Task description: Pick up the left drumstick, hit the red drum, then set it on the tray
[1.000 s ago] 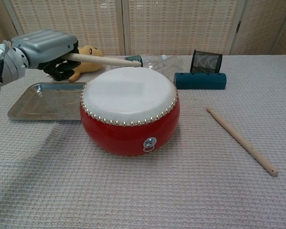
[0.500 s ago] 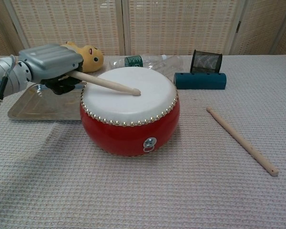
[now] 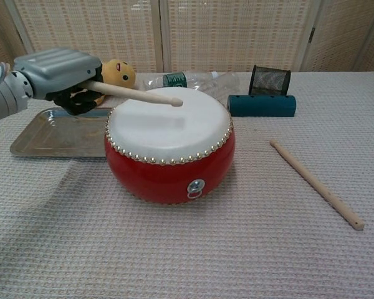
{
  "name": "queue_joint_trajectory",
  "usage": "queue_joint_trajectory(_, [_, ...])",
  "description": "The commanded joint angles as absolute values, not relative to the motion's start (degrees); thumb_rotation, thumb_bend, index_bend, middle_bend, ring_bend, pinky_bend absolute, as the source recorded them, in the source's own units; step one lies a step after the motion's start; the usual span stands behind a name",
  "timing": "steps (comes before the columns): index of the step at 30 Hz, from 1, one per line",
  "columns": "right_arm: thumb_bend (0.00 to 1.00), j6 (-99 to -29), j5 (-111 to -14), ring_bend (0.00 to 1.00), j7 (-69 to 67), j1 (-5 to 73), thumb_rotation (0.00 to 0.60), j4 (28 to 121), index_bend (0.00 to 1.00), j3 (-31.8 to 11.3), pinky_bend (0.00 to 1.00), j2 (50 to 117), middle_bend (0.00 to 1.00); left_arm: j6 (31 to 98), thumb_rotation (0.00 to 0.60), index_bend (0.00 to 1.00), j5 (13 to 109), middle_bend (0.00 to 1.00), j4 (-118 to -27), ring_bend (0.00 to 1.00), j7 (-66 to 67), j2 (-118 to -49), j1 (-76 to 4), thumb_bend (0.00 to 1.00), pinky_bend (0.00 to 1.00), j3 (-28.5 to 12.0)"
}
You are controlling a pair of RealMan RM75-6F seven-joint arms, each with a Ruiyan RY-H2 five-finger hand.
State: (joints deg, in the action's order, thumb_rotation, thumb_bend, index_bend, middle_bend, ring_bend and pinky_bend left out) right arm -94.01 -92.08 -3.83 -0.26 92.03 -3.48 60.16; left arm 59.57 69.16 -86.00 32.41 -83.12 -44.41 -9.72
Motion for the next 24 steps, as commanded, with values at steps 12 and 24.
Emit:
queue_joint_trajectory(12, [0.18, -94.52, -92.42, 0.00, -3.95, -0.44, 0.600, 91.96, 0.00, -3.40, 0.11, 60.19, 0.13, 59.99, 0.600, 1.00, 66.33, 1.00, -92.18, 0.95, 26.83, -79.10, -43.48, 0.86, 1.00, -12.16])
queue_joint_trajectory(24, [0.18, -94.19, -92.24, 0.00, -3.99, -0.29, 0.600, 91.84, 0.00, -3.43, 0.11, 60.22, 0.13, 60.49, 0.600, 1.00, 65.71, 1.00, -86.18, 0.95, 34.41, -83.71, -43.95, 0.87, 1.00, -8.42])
